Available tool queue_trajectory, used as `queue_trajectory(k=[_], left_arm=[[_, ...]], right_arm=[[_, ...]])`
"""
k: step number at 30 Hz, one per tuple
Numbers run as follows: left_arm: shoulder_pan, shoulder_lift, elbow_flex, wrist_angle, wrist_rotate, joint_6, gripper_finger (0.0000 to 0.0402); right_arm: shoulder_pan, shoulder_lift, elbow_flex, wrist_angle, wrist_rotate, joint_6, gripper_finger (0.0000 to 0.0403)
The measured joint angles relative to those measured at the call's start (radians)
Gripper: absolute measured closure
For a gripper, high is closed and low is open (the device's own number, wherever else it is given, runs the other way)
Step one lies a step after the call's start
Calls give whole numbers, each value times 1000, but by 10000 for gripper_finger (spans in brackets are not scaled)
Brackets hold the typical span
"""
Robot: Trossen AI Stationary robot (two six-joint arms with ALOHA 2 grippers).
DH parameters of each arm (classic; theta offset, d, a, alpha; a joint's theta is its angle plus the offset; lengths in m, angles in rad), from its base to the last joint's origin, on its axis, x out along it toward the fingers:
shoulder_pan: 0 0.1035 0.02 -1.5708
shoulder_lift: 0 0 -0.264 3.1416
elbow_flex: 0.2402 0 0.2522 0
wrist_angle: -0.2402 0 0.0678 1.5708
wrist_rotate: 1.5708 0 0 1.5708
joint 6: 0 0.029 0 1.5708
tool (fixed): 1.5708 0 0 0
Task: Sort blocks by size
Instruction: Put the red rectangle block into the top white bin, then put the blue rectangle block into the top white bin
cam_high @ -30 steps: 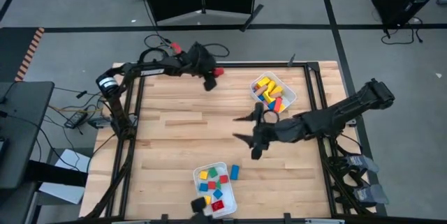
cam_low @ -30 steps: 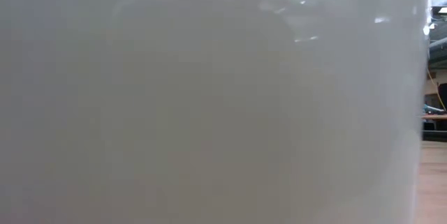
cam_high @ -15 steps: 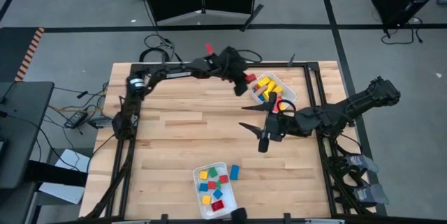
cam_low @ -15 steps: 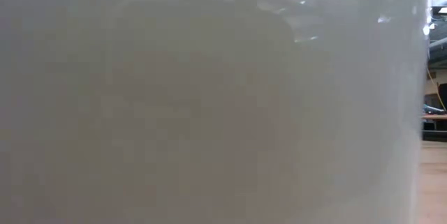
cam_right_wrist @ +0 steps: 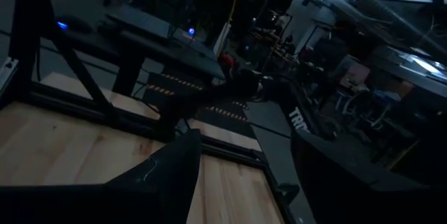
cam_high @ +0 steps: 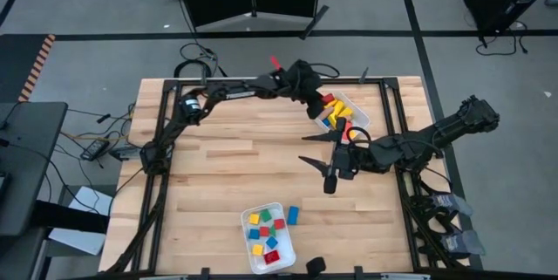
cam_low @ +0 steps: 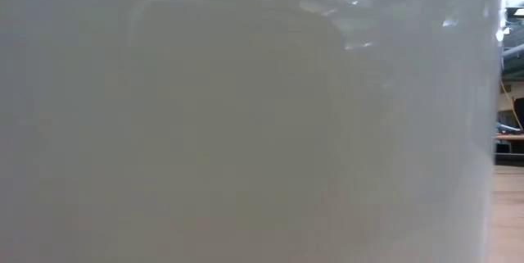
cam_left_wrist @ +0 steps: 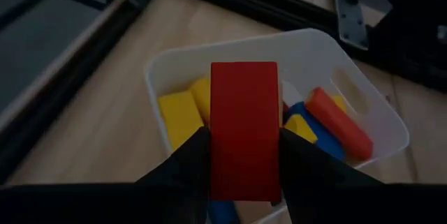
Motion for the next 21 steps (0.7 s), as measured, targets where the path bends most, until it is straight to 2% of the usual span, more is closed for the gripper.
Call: queue_trajectory(k=[6,12,15,18,21], left_arm=[[-3,19,8,39,56,-45,261],[-7,14,4,10,84,-4,152],[-7,7,4,8,84,4,116],[-3,-5,4,-34,62,14,109],[10,-49,3,-101,39,57,129]], right_arm=[[0,0,0,0,0,1,174],[2,0,0,0,1,1,176],[4,1,0,3,1,1,174],[4,1,0,4,1,5,175],[11,1,0,-7,2,38,177]])
